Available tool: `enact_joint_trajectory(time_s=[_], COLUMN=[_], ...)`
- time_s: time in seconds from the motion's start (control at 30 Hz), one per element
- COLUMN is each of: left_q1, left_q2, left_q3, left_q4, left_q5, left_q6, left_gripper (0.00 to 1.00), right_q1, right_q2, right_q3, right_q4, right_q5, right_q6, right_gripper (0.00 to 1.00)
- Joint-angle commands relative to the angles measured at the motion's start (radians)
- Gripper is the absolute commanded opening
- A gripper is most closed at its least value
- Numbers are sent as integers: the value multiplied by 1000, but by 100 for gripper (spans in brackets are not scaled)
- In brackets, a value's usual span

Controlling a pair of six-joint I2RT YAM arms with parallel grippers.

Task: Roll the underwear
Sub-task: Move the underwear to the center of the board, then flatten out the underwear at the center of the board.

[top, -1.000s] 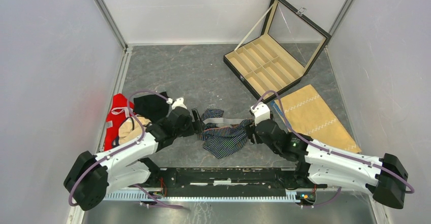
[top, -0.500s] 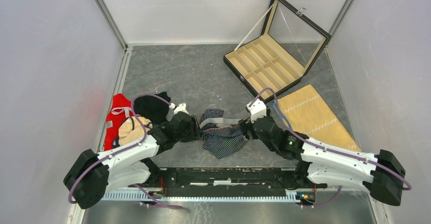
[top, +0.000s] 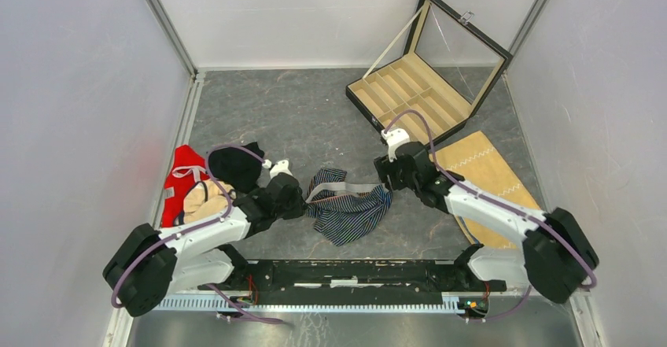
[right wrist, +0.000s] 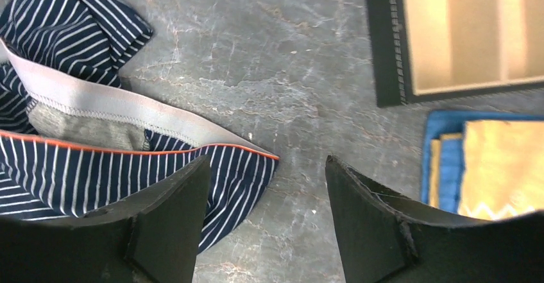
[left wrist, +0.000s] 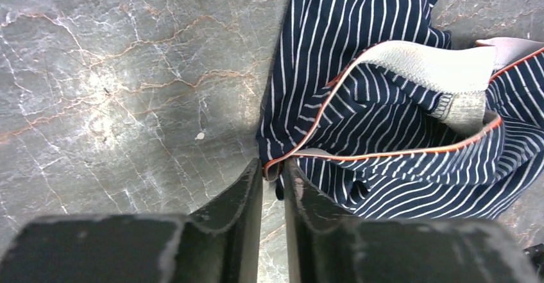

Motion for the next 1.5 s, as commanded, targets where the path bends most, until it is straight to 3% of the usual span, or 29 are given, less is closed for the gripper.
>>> enact_joint_trajectory(time_s=[0.0,0.2,0.63,0.87,1.0,1.1,1.3,1.47], left_q1=[-4,-4,-4,-4,-4,-4,-4,-2], left_q2=[2,-38,-44,-29,-23,-20,-27,-19], left_q3=[14,73,82,111,120,131,204,382], left_q4=[24,-73,-86,-86,-86,-87,-122,-134], left_q5=[-56,-156,-185,-181,-179,-179,-236,-290], left_q6=[-7,43,76,99,100,102,111,164], left_gripper=[19,4,2,2,2,2,2,2], right_q1=[-63,-114,-100,-47,-12,2,23,24], right_q2=[103,214,178,170,181,178,55,-92], right_q3=[76,122,23,-20,-44,-66,-57,77], right_q4=[51,66,121,90,89,123,159,49], right_q5=[-228,-413,-706,-667,-593,-564,-474,-270], right_q6=[-73,-96,-63,-63,-58,-42,-50,-118], right_gripper=[70,68,69,72,68,53,3,0])
